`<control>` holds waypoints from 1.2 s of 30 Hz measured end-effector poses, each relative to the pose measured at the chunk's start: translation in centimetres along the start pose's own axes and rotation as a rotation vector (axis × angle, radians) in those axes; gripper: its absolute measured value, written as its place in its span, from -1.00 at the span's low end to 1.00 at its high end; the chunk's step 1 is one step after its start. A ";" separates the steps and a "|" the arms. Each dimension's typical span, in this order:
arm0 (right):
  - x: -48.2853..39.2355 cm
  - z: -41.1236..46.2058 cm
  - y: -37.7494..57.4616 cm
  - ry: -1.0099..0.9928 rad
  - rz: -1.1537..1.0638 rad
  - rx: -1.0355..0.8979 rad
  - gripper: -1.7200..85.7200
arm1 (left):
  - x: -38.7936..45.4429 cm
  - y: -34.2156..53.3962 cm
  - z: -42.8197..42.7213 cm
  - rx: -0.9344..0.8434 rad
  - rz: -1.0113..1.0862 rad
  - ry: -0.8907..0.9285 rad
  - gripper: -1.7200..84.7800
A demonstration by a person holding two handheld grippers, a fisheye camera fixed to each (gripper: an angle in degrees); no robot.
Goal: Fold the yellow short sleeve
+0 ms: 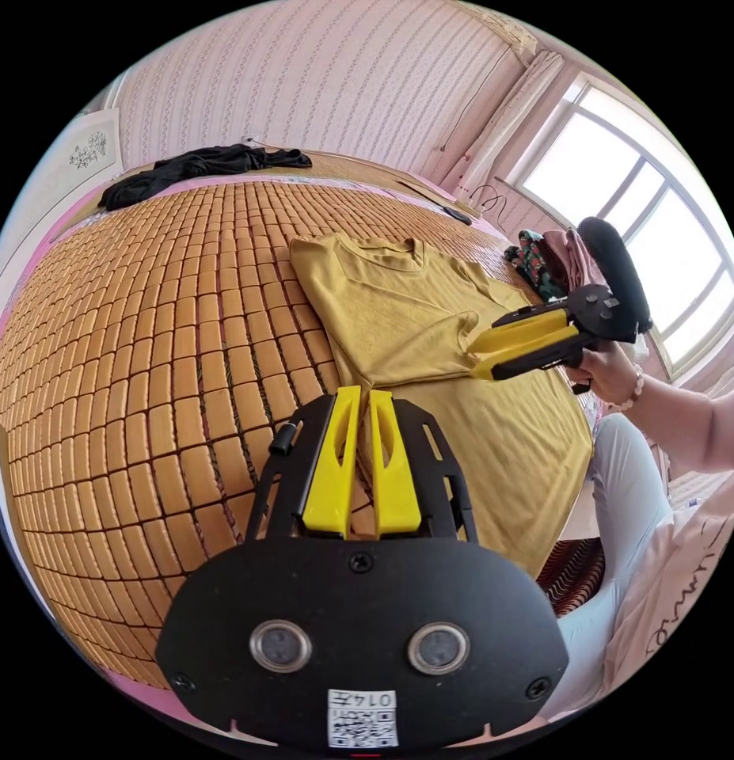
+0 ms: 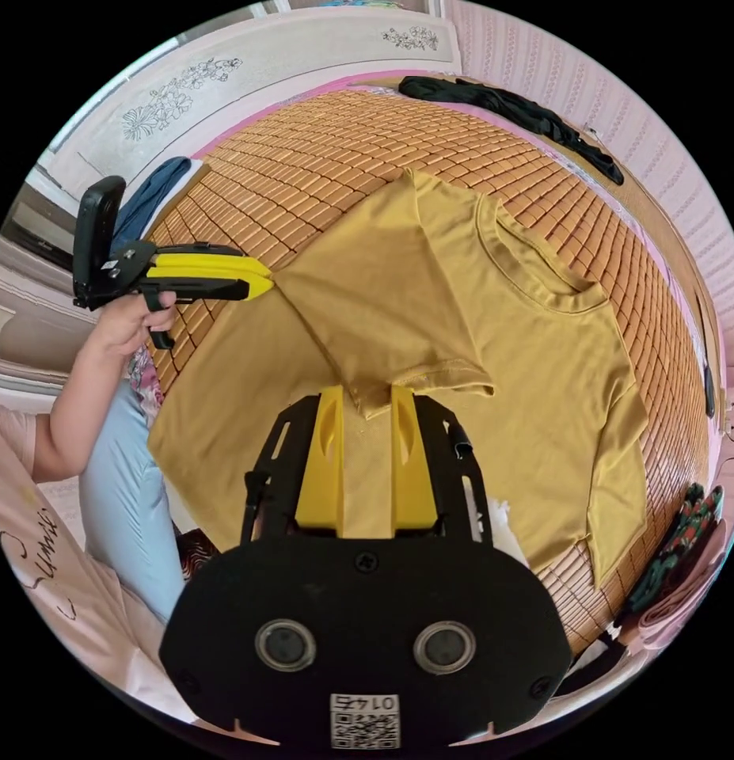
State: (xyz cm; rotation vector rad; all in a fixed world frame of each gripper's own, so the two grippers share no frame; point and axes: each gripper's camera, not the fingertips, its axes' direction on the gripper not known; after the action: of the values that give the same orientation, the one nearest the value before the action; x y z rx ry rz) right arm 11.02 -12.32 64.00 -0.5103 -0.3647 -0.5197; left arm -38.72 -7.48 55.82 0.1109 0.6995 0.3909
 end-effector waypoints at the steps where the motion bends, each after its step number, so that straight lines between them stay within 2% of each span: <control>1: -0.1 -0.3 0.4 0.028 0.017 0.026 -0.83 | -0.1 0.0 0.1 0.000 -0.001 0.001 -0.96; 2: -0.1 -0.6 0.5 0.039 0.021 0.015 -0.89 | -0.2 -0.1 0.2 0.000 -0.001 0.002 -0.96; 6: -0.3 -1.9 1.4 -0.070 0.014 -0.005 -0.90 | -0.6 -0.2 0.8 0.001 -0.003 0.010 -0.96; 12: 0.7 -1.3 2.2 -0.106 0.022 -0.129 -0.80 | -1.3 -0.1 1.5 0.008 -0.014 0.028 -0.96; 18: 2.2 -4.6 -2.5 -0.019 -0.024 0.045 -0.80 | -0.8 -0.1 2.2 -0.022 0.021 -0.036 -0.97; 22: 2.7 -4.9 -8.9 -0.020 -0.041 0.158 -0.77 | -1.5 0.1 3.2 -0.014 -0.003 0.003 -0.97; 24: 2.9 -3.7 -11.3 0.022 -0.030 0.162 -0.77 | -1.9 0.2 3.5 -0.009 -0.019 0.024 -0.97; 26: 3.6 -1.3 -13.7 0.053 -0.034 0.080 -0.85 | -2.2 0.4 3.9 -0.007 -0.029 0.038 -0.96; 30: 4.9 -1.4 -13.7 0.021 -0.024 0.113 -0.89 | -2.2 0.8 4.7 -0.012 -0.023 0.051 -0.93; 36: 8.8 -6.9 -8.3 -0.038 0.083 0.307 -0.84 | -2.4 2.2 5.1 -0.022 0.006 0.036 -0.85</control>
State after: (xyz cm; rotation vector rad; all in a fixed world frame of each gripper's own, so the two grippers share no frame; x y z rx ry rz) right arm 14.93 -25.65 65.36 -0.2373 -0.4494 -0.3651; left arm -37.73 -6.17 61.67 0.0855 0.7309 0.4066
